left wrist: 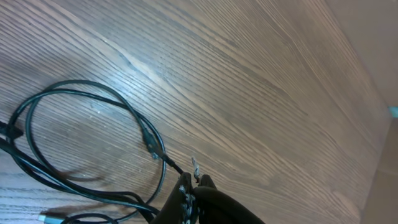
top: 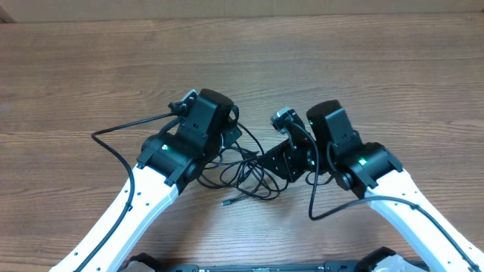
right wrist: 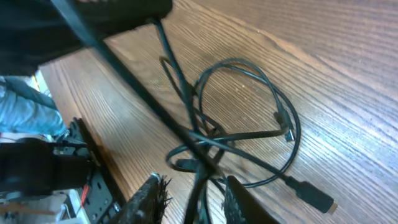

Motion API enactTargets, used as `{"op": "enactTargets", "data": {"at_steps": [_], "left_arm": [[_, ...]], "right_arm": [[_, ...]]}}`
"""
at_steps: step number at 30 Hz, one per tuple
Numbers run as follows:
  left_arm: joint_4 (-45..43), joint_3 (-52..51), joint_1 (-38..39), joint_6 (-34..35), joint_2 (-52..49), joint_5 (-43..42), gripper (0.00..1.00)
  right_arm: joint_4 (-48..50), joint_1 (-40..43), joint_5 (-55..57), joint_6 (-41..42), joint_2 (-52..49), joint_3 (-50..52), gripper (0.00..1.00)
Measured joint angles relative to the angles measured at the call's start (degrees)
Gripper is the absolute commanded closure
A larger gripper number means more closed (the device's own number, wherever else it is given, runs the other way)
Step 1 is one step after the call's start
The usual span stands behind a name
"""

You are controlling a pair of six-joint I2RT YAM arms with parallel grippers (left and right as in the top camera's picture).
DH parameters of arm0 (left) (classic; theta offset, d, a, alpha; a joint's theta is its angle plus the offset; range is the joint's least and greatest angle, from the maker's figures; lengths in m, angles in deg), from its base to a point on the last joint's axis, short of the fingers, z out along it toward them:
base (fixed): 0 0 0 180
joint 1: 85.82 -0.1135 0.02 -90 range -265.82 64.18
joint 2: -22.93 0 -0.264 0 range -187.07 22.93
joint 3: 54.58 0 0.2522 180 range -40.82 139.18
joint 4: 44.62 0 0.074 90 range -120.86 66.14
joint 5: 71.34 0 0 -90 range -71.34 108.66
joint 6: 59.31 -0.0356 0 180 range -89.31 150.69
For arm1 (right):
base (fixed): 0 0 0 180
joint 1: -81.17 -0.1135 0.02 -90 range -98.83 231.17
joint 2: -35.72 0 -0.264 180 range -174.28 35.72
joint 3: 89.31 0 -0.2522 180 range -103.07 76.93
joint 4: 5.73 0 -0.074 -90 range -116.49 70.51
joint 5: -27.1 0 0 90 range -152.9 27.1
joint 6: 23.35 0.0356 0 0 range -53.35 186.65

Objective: Untangle cables

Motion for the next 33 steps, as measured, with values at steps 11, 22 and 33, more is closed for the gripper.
{"op": "enactTargets", "data": {"at_steps": [11,22,33], "left_arm": [[-0.11,0.00,0.00,-0.02,0.00,-0.74,0.96],[0.85,-0.02,0.00,1.33,0.00,1.90,0.96],[5.27,-0.02,0.00,6.21,0.00,6.91,0.96]], "right_arm": [[0.85,0.00,0.13,-0.20,-1.84,0.00,0.91],[0.22,0.00,0.11,-0.13,-1.84,0.00,0.96],[-0.72,0.00,0.11,-0.17,-1.55,0.00,0.96]]}}
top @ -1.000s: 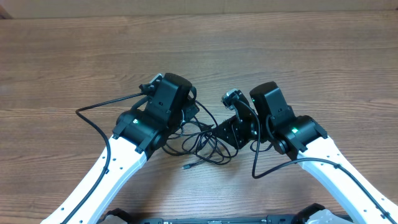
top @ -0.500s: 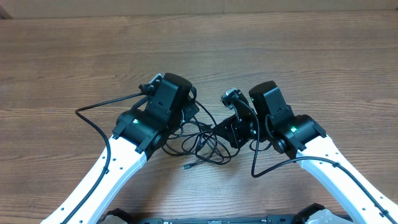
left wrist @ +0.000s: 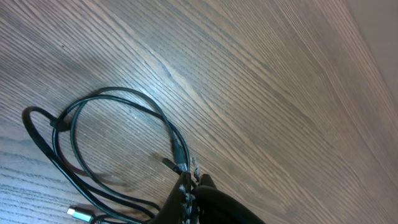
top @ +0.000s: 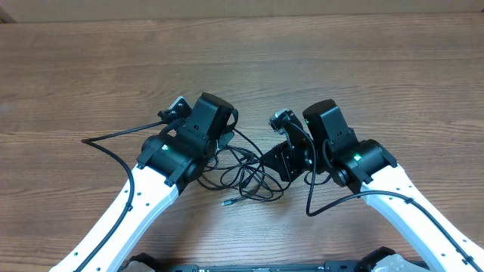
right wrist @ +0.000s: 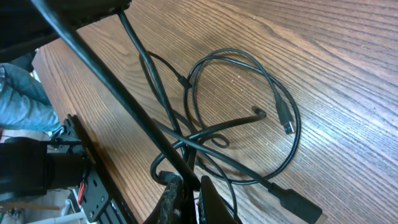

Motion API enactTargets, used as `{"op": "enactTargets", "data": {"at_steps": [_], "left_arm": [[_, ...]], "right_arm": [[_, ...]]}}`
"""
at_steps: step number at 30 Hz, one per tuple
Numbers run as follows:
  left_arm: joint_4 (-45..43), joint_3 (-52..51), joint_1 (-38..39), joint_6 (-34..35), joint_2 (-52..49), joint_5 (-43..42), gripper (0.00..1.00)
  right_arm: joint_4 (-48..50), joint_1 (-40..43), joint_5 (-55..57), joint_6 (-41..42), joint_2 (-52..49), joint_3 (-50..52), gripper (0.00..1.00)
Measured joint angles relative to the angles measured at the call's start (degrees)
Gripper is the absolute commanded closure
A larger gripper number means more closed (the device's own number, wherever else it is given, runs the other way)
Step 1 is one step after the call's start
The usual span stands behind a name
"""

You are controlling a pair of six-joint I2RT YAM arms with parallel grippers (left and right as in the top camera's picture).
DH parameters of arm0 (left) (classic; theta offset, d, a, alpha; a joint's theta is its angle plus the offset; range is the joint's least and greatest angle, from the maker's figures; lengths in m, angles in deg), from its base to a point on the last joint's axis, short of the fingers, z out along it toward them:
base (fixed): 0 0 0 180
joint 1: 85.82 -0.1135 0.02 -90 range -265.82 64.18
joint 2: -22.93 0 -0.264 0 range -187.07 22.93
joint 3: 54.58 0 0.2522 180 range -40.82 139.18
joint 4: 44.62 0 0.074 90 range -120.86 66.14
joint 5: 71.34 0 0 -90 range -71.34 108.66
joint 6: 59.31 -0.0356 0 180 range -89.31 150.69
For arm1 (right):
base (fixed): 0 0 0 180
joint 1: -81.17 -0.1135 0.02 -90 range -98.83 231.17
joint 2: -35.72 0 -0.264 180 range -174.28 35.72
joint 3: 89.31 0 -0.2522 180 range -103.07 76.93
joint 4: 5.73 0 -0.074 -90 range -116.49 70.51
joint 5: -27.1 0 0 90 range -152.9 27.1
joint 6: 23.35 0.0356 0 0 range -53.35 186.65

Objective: Untangle cables

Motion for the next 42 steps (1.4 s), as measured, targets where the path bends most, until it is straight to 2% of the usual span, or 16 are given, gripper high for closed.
{"op": "enactTargets", "data": {"at_steps": [22,28,42], "left_arm": [[0.79,0.02,-0.09,2.14,0.00,2.43,0.96],[4.79,0.00,-0.46,3.23,0.00,4.85,0.96],[13.05,0.02,-8.87,5.31,0.00,5.51,0.96]], "right_arm": [[-2.03,0.00,0.09,0.02,15.50,0.00,0.96],[-0.48,0.00,1.29,1.44,22.80,0.00,0.96],[1.57,0.00,9.49,9.42,38.84,0.00,0.96]]}}
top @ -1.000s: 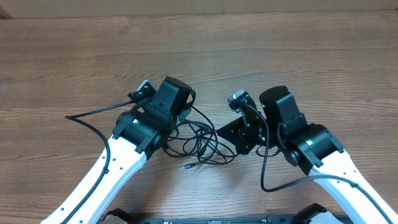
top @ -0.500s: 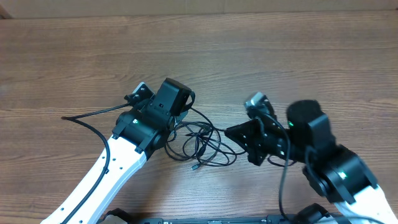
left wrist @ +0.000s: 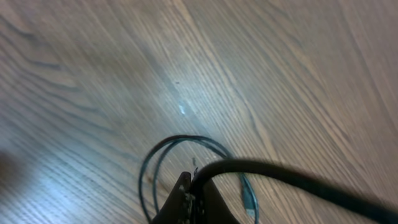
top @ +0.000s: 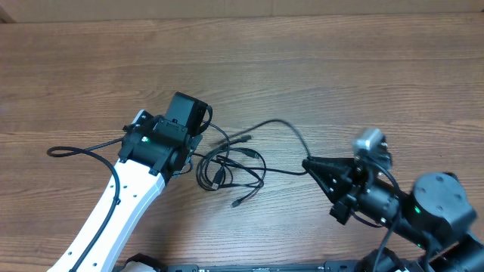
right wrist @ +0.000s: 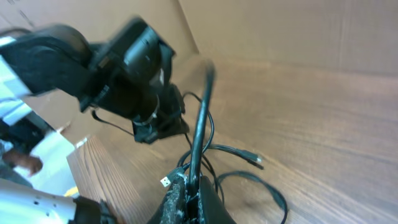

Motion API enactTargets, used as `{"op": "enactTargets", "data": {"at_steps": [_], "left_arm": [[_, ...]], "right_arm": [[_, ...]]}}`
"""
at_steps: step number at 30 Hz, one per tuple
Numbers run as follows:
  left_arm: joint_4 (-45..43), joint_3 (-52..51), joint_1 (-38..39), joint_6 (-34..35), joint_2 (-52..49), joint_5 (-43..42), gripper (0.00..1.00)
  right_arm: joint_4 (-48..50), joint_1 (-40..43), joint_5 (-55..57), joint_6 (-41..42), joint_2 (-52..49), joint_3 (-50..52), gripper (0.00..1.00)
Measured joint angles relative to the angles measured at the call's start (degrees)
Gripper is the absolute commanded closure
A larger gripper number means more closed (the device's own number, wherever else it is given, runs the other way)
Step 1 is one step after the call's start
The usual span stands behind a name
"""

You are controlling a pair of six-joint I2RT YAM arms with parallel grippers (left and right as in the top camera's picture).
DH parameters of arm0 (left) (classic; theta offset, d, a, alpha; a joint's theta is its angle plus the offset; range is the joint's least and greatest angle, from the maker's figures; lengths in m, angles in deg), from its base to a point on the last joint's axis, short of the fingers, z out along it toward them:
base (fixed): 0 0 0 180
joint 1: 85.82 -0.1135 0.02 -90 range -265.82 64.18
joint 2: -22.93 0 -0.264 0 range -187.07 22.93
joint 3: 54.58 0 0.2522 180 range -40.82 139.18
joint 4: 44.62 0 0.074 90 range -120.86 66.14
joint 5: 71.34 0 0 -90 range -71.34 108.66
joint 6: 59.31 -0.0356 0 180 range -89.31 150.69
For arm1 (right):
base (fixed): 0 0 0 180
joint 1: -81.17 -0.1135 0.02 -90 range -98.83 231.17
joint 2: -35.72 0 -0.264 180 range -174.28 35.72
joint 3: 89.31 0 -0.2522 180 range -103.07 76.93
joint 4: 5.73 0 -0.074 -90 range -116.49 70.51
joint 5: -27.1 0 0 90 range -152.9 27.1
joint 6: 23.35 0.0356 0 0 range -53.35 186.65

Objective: Untangle cables

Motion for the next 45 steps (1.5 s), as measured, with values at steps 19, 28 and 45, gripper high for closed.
{"op": "enactTargets", "data": {"at_steps": [19,28,45], "left_arm": [[-1.70,0.00,-1.73,0.04,0.00,-0.83,0.96],[-9.92,0.00,-1.73,-2.12,0.00,-8.13,0.96],[-33.35,0.00,-1.66,-23.26,0.13,-31.12,0.96]], "right_arm": [[-4.61,0.00,9.64,2.84,1.36,0.00,0.55],[-9.09,0.00,12.63,2.60,1.01,0.00,0.42],[-8.11,0.00,12.81,1.70,-17.84,0.00,0.30]]}}
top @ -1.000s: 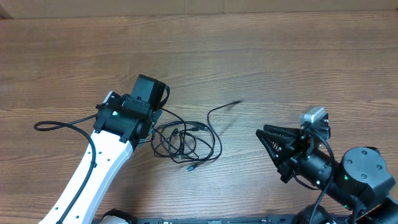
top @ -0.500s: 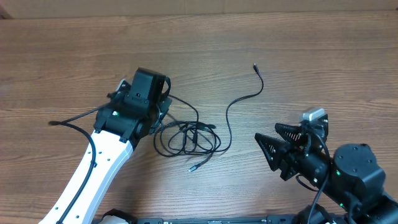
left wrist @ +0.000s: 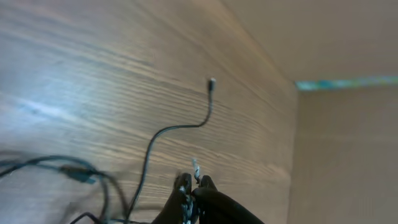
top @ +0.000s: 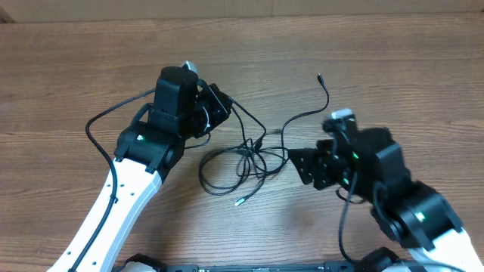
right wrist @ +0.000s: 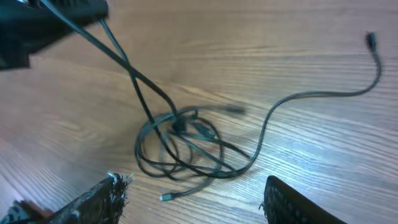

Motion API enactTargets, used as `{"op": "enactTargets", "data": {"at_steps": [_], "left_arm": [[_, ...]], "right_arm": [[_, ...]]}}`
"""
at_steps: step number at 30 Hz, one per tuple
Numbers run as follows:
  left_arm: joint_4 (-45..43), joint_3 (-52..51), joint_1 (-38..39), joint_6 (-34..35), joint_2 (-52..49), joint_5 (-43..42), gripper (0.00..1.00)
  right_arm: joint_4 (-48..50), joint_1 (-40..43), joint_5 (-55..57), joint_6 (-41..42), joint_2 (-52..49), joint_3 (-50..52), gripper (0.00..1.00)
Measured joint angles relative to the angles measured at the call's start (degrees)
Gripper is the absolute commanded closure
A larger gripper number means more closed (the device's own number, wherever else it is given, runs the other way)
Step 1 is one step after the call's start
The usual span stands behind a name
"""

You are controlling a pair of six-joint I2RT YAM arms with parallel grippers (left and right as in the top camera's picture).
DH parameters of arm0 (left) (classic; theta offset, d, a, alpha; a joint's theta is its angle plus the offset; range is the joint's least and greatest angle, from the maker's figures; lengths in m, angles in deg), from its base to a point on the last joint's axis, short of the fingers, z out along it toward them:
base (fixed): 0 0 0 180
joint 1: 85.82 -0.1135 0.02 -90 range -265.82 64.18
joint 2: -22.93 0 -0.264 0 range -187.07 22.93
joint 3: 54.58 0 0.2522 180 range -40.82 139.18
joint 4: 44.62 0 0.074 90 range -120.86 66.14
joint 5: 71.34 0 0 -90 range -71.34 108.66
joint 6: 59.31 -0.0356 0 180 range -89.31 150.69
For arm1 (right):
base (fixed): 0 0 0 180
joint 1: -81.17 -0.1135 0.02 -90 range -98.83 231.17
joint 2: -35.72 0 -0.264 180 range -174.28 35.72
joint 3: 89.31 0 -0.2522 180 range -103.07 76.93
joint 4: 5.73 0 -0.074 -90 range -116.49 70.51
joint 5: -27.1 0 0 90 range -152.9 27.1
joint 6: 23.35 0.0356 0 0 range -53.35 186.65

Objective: Untangle cables

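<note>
A tangle of thin black cables lies on the wooden table between the arms, also seen as loose loops in the right wrist view. My left gripper is shut on black cable strands that slope down into the tangle; its fingertips are pressed together. One free cable arcs out of the pile to a plug end at the far right. My right gripper stands wide open just right of the tangle, holding nothing. A small connector lies near its fingers.
My left arm's own black lead loops over the table at the left. A cardboard wall stands beyond the table's far edge. Bare wood stretches behind and to the right of the pile.
My right gripper has let go of the cable and stands open near the tangle. The freed cable lies curved toward the far right. My left gripper sits farther back and right, still shut.
First my right gripper was open around a strand in the tangle, with the left shut on cable beside it. Then the right was shut on the strand. Later it held that cable stretched far to the right. Now the cable lies released, partly drawn out.
</note>
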Motion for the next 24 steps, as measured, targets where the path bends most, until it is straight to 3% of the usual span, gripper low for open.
{"op": "enactTargets", "data": {"at_steps": [13,24], "left_arm": [[-8.28,0.00,0.00,-2.78,4.13,-4.72,0.96],[-13.16,-0.02,-0.17,-3.26,8.96,-4.94,0.96]], "right_arm": [[3.21,0.00,-8.55,-7.48,-15.96,0.00,0.30],[3.74,0.00,-9.01,-8.20,-19.45,0.00,0.30]]}}
